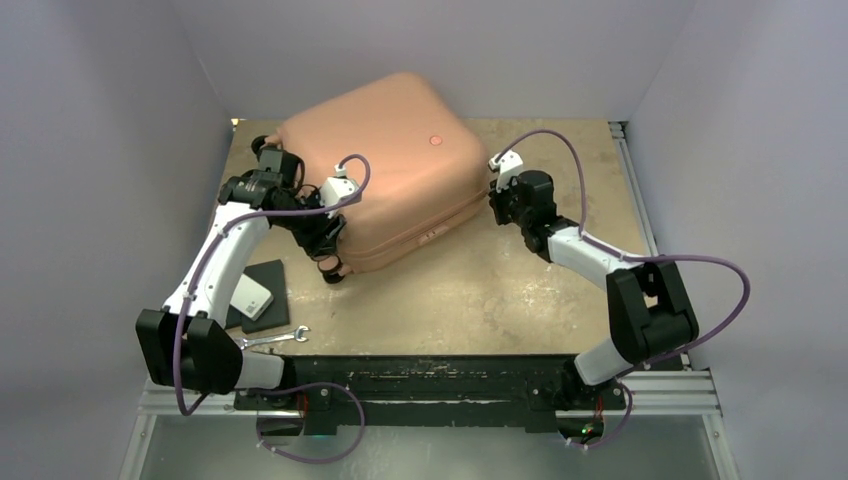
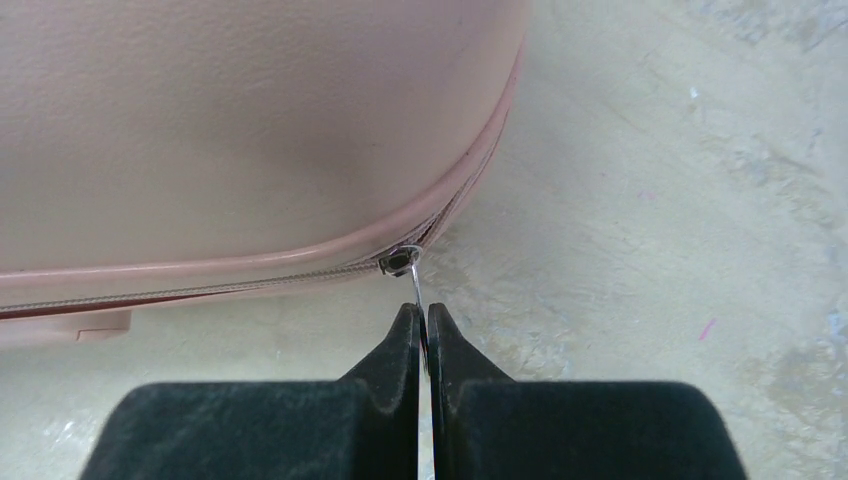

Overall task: Pack the luggage
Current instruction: Zip the luggage at the center of the board.

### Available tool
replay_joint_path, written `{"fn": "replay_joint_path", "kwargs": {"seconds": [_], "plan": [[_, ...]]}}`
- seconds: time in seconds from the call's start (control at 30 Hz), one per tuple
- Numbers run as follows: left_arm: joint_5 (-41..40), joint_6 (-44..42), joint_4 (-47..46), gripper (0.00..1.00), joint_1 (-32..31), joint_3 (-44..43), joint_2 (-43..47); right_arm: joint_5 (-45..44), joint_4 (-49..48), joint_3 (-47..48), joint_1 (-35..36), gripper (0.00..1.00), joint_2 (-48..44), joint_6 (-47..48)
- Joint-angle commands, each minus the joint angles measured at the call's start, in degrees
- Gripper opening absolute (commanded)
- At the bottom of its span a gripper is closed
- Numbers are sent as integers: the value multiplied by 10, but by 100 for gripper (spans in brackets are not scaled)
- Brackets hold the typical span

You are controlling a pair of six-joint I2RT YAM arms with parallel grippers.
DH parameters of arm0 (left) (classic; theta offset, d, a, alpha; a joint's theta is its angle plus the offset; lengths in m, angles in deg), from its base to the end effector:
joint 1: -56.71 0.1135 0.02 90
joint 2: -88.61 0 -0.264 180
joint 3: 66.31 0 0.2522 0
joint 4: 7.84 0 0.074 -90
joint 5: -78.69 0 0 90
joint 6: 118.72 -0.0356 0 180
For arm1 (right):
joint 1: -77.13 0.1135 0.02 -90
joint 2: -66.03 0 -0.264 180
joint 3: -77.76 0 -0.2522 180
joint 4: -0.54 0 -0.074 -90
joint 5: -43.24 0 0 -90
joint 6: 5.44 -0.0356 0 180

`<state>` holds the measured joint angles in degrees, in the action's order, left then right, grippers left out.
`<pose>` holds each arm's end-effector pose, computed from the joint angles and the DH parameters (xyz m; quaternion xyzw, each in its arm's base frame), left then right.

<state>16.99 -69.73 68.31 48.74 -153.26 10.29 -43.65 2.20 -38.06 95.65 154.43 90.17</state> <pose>0.2514 -0.0522 0.3125 0.4376 0.8457 -0.1761 0.2494 0.3229 0.1102 0.2261 -0.1912 0.8255 0.0825 0.5247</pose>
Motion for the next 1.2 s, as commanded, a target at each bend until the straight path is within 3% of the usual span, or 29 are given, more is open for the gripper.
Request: {"fn": "replay_joint_path", "kwargs": {"seconds": [0.0, 0.3, 0.63, 0.83, 1.17], "plan": [[-10, -13, 5, 0, 7, -5, 54, -192, -126, -20, -24, 0, -42, 64], [6, -43, 36, 0, 56, -10, 76, -281, -223, -19, -30, 0, -4, 76], [14, -87, 62, 0, 68, 24, 92, -196, -136, 69, -72, 0, 81, -34], [0, -121, 74, 0, 68, 53, 106, -167, -114, 148, -74, 0, 151, -16], [-13, -168, 92, 0, 70, 96, 117, 93, -147, 252, -98, 0, 245, 85]]}}
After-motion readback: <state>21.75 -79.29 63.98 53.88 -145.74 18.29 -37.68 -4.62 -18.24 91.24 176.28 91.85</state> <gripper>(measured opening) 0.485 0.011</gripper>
